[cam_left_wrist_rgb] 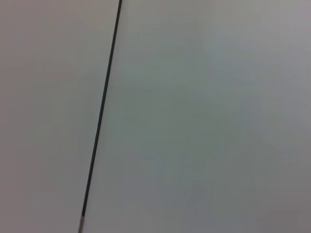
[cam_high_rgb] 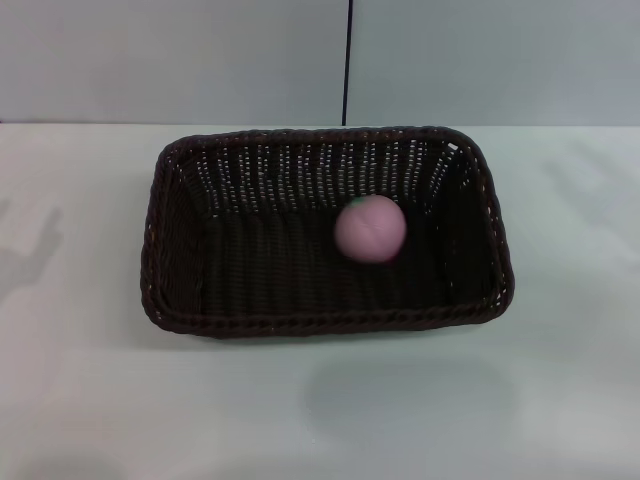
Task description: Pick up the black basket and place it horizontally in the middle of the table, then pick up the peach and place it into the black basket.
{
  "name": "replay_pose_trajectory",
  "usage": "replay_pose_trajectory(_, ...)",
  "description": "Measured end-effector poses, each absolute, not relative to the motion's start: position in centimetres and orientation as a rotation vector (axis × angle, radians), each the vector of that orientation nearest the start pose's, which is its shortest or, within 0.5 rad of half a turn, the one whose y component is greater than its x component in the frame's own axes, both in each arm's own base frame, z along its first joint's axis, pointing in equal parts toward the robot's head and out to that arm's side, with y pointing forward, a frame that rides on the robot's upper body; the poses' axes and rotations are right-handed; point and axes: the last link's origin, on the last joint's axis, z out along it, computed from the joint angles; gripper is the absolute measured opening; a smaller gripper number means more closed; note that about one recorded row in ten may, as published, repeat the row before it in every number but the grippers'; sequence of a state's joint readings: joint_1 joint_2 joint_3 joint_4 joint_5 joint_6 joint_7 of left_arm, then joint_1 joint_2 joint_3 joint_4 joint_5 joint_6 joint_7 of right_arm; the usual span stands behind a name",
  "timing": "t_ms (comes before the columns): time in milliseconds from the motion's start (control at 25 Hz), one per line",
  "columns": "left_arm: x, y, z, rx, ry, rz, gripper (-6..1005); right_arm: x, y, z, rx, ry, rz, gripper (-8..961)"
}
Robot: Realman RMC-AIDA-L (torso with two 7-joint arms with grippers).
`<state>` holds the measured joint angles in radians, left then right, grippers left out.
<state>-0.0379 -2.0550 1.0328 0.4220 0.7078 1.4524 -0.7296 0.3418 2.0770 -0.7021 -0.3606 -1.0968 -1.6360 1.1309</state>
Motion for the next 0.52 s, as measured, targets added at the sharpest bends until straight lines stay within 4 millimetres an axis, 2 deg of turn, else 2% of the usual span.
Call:
replay_pose_trajectory(40, -37.2, 22.5, 6.4, -1.615, -0.542, -0.945, 688, 30.3, 29.2, 4.5, -1.733, 0.631, 1.419, 737)
replay_pose_trajectory(80, -37.3, 22.4, 6.3, -1.613, -0.539, -0.94, 688, 31.5, 28.3, 3.4, -1.617, 0.573, 1.307, 737)
replay_pose_trajectory(120, -37.3, 22.3, 6.3, -1.611, -0.536, -0.937, 688, 31.5, 28.3, 3.4, -1.617, 0.573, 1.307, 737)
replay_pose_trajectory(280, -37.4, 21.4, 6.1, -1.563, -0.528, -0.967, 688, 32.7, 27.3, 1.5, -1.513, 0.551, 1.124, 737)
replay_pose_trajectory(520, -37.9, 20.8, 5.2, -1.49, -0.546, -0.948, 688, 32.8, 28.0, 1.5, -1.491, 0.569, 1.102, 737)
